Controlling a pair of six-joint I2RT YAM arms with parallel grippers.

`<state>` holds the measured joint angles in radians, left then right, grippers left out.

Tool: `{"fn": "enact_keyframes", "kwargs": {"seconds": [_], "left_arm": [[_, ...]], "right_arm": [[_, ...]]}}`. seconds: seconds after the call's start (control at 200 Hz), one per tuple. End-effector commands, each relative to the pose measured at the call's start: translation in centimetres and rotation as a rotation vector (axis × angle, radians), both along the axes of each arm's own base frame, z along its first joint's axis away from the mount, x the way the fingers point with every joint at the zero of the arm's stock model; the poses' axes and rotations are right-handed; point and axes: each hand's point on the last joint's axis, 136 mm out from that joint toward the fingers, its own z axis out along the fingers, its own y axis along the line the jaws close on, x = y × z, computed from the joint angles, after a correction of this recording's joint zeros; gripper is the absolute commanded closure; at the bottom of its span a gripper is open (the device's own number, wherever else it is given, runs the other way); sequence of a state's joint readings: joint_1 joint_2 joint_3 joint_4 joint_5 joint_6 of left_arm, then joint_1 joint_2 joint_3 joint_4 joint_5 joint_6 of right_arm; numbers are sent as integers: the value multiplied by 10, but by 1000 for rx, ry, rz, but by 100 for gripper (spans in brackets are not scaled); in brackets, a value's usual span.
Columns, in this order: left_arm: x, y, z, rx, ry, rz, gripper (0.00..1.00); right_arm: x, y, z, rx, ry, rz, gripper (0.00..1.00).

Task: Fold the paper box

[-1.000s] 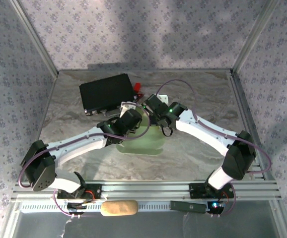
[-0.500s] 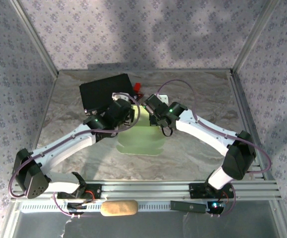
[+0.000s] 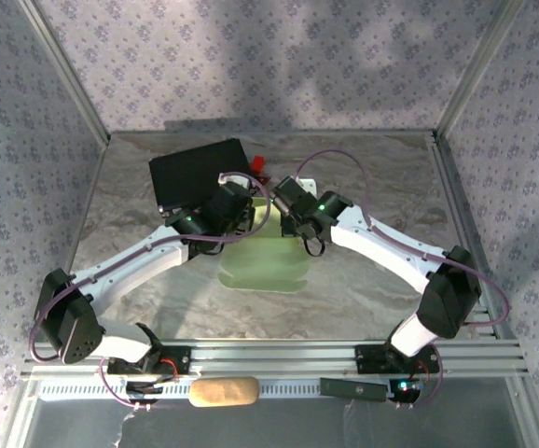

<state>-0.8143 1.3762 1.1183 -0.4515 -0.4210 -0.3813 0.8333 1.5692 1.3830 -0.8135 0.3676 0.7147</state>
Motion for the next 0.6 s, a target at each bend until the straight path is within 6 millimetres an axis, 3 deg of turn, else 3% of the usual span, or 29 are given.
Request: {"fn": "enact_keyframes", "kwargs": {"seconds": [0.0,0.185,0.32,0.335,0.445,0.595], "left_arm": [[-3,0,23,6,-68,17,33],[-25,6,70,-50,-148,63,38],[-42,16,79,-71,-103,127,46],[-43,18,80,-82,-102,140,47],[-54,37,93,-160,-103,270,52],[-68,31,109,-226,-135,273,52]], "right_arm": [[-2,-5,2,17,29,-15,100],[1,-19,-24,112,124,-124,100],[8,-27,-47,338,235,-266,100],[2,-31,-60,357,275,-295,100],[-2,-31,-83,499,403,-417,100],[-24,-40,-104,511,593,-691,100]]}}
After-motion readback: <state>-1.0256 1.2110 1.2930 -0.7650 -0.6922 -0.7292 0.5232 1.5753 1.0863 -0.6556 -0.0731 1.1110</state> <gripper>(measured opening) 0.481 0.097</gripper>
